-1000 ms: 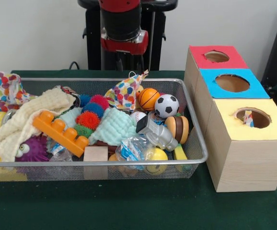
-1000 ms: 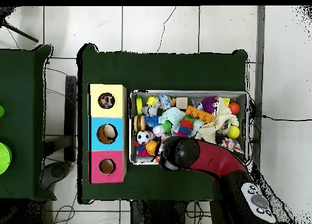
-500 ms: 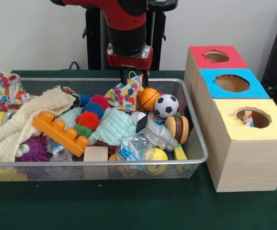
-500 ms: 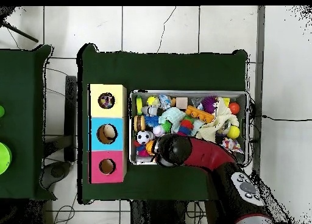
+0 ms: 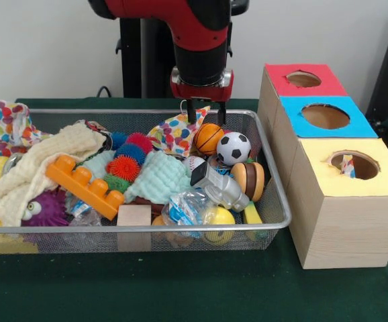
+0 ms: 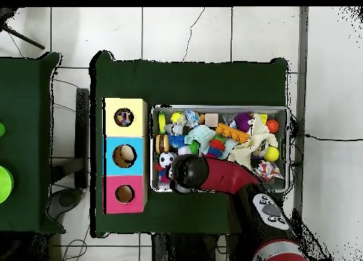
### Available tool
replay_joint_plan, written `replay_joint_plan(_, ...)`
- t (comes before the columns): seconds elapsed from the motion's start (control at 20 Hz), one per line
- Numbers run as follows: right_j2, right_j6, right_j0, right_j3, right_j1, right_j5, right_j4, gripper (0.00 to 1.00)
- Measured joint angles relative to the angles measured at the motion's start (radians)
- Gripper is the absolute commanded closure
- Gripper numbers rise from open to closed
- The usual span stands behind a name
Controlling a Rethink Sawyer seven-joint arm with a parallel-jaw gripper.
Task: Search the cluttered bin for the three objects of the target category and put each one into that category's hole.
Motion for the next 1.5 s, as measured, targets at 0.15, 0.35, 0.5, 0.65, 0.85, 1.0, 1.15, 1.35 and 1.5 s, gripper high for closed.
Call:
replay_joint_plan(0.15, 0.004, 0.0, 0.0, 0.001, -0.004, 0.0, 0.0, 0.0)
replay_joint_plan(0.35, 0.006, 0.0, -0.007, 0.001, -0.015, 0.0, 0.0, 0.0)
replay_joint_plan(0.5, 0.009, 0.0, -0.021, 0.001, -0.02, -0.002, 0.0, 0.0)
replay_joint_plan(0.65, 0.015, 0.0, -0.042, 0.001, -0.026, -0.004, 0.0, 0.0)
replay_joint_plan(0.85, 0.024, 0.0, -0.065, 0.002, -0.036, -0.004, 0.0, 0.0)
replay_joint_plan(1.0, 0.03, 0.0, -0.076, 0.003, -0.043, -0.004, 0.0, 0.0)
replay_joint_plan(1.15, 0.032, 0.0, -0.086, 0.003, -0.049, -0.004, 0.0, 0.0)
replay_joint_plan(1.35, 0.032, 0.0, -0.089, 0.003, -0.049, -0.004, -0.005, 1.0)
replay_joint_plan(1.5, 0.032, 0.0, -0.089, 0.003, -0.049, -0.004, -0.012, 1.0)
